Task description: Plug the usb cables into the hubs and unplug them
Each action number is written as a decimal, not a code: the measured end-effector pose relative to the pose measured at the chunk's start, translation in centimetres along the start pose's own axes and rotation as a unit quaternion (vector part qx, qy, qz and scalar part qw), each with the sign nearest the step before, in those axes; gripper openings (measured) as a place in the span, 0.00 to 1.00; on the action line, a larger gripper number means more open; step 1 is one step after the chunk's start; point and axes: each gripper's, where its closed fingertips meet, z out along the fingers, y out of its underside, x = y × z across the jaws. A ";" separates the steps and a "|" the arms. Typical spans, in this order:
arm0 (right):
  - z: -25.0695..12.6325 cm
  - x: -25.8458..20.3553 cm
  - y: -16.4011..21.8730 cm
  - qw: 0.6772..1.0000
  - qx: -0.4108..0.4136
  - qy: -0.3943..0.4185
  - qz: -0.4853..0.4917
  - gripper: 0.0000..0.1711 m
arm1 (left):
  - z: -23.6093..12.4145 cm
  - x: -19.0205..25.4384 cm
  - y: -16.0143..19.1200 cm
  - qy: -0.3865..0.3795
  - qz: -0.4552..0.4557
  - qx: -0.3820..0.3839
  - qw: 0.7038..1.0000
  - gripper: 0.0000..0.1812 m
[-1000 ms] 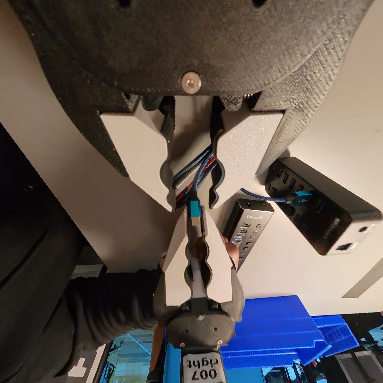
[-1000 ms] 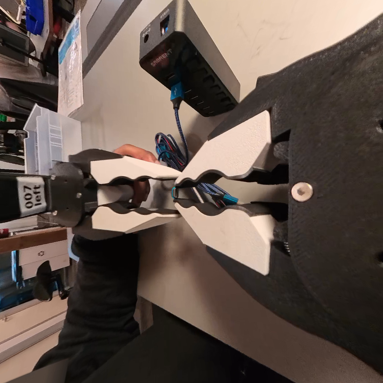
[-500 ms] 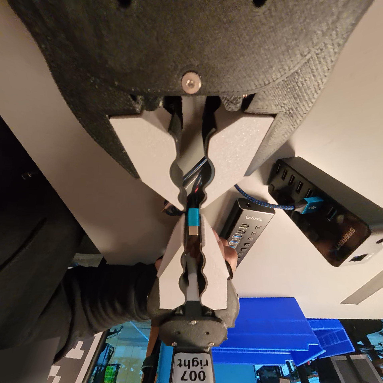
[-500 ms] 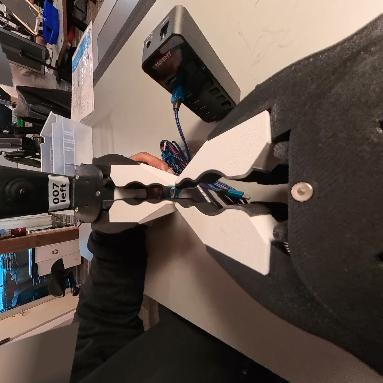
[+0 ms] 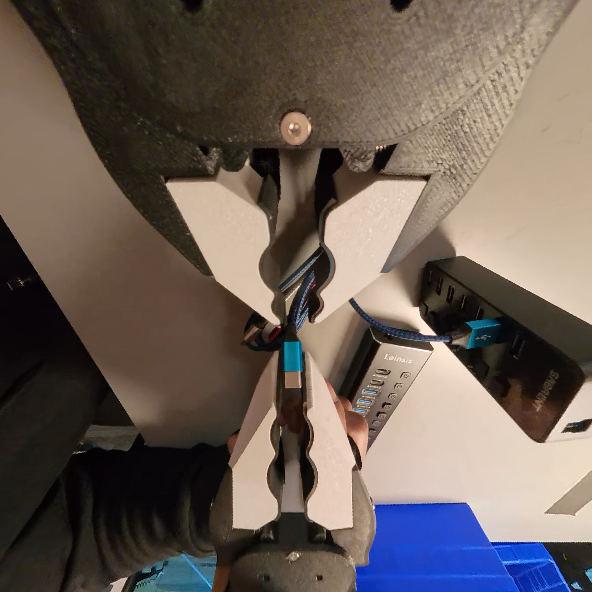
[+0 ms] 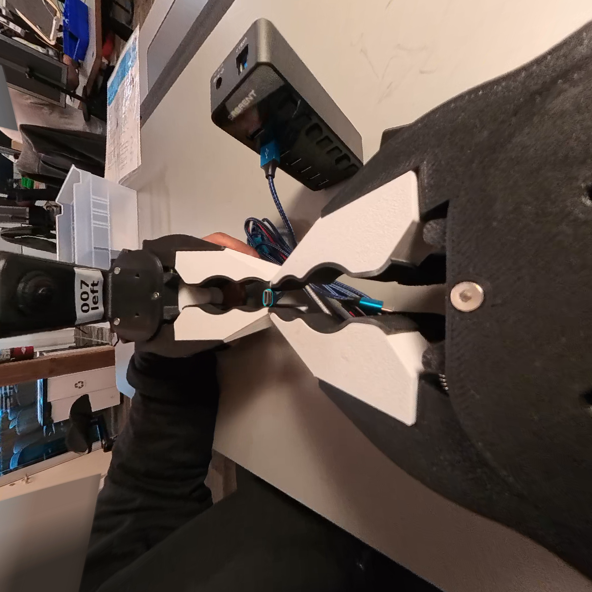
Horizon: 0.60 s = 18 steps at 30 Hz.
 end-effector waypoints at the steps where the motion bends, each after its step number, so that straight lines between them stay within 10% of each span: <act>1: -0.1 0.1 0.0 1.000 0.000 0.002 0.000 0.06 | -0.1 0.0 -0.2 0.000 0.000 0.006 1.000 0.08; 18: -3.0 2.8 2.5 0.987 -0.095 0.106 -0.070 0.10 | -0.2 -1.4 -0.7 -0.042 -0.034 -0.001 0.999 0.03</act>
